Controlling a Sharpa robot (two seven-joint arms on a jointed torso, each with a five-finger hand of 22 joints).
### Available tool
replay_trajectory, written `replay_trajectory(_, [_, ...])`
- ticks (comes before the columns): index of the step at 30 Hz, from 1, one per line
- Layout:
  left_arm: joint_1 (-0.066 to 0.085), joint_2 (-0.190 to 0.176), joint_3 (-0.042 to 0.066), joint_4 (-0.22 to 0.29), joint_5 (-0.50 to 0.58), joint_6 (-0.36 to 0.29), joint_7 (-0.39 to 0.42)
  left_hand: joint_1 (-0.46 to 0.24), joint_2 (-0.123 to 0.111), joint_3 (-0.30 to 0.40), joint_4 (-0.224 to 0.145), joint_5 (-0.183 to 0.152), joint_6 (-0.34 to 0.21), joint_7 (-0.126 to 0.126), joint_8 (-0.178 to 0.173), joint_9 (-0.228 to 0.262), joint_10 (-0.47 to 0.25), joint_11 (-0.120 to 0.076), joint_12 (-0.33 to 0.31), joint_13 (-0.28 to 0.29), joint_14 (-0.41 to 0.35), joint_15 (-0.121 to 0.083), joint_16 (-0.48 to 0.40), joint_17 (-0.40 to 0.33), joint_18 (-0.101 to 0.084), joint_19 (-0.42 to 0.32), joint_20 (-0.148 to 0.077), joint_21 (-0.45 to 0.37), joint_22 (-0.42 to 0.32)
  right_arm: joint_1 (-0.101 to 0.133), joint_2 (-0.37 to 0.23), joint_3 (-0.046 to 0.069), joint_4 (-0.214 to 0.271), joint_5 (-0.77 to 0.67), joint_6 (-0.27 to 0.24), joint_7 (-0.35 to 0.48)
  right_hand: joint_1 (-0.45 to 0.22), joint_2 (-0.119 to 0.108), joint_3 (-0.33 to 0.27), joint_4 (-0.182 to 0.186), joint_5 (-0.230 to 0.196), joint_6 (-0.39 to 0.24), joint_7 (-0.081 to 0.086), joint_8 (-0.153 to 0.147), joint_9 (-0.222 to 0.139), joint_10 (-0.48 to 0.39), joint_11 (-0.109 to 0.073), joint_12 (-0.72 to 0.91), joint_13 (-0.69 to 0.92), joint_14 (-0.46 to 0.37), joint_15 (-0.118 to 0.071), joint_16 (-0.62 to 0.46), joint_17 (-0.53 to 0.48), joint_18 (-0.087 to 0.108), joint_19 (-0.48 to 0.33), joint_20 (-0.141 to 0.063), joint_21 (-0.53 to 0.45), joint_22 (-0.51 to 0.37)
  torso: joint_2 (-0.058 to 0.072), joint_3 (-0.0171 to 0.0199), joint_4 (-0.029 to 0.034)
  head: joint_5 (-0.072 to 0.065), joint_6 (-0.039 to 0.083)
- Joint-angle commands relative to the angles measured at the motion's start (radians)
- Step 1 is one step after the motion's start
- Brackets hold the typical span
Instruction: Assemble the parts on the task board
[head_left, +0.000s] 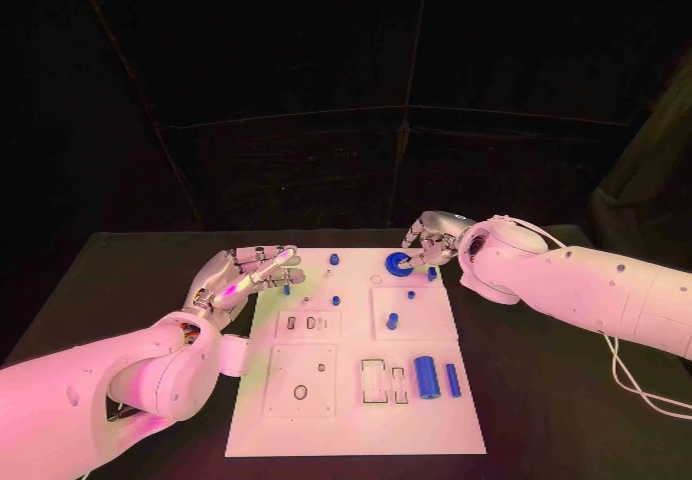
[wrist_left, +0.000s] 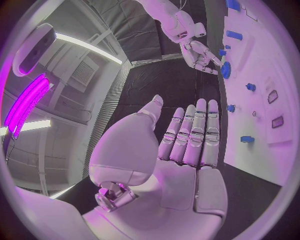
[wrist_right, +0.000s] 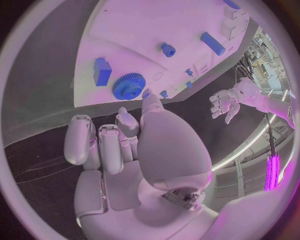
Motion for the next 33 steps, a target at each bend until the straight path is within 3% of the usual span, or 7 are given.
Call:
replay_trajectory(1, [0.001,0.001,0.001,0.001,-0.006,0.015,0.004,0.003,0.006,-0.001,-0.008,0.004,0.000,0.014,-0.006,-0.001,0.000,0.000,-0.005,-0.001,0.001,0.006,-0.004,-0.001,0.005,0.002,0.004,-0.004,-0.001,0.002,0.007,0.001,-0.006,-0.058,0.040,-0.002,0.013,0.002,0.001,-0.012,-0.014,0.009,-0.002,0.005,0.000,0.021,-0.003,0.049,0.055,0.063,0.002,0.010,0.031,-0.013,0.009,0.002,0.007,0.006,-0.001,-0.0008,0.0004,-0.001,-0.002])
replay_trajectory(17, [0.001,0.001,0.001,-0.001,-0.006,0.017,0.001,0.004,0.007,0.000,-0.009,0.004,0.000,0.014,-0.007,-0.001,0.000,-0.001,-0.006,-0.001,0.001,0.006,-0.005,-0.001,0.005,0.002,0.004,-0.004,-0.002,0.001,0.040,0.000,-0.036,-0.104,0.086,-0.009,0.031,0.020,0.012,-0.036,-0.026,0.025,-0.008,0.008,-0.001,0.058,-0.007,0.142,0.160,0.069,0.000,0.029,0.074,-0.017,0.021,0.000,0.017,0.028,0.000,-0.0001,-0.0005,0.000,-0.007])
replay_trajectory(33, [0.001,0.000,0.001,-0.001,-0.006,0.018,-0.002,0.007,0.008,0.001,-0.012,0.004,0.001,0.014,-0.008,-0.001,0.000,-0.001,-0.006,-0.001,0.002,0.006,-0.006,-0.001,0.006,0.002,0.004,-0.005,-0.003,0.001,0.056,0.000,-0.056,-0.126,0.124,-0.020,0.072,0.066,0.069,-0.085,-0.057,0.063,-0.011,0.012,-0.001,0.079,-0.011,0.188,0.218,0.072,-0.003,0.038,0.099,-0.021,0.034,-0.003,0.028,0.051,0.000,-0.0005,-0.0004,-0.003,-0.012])
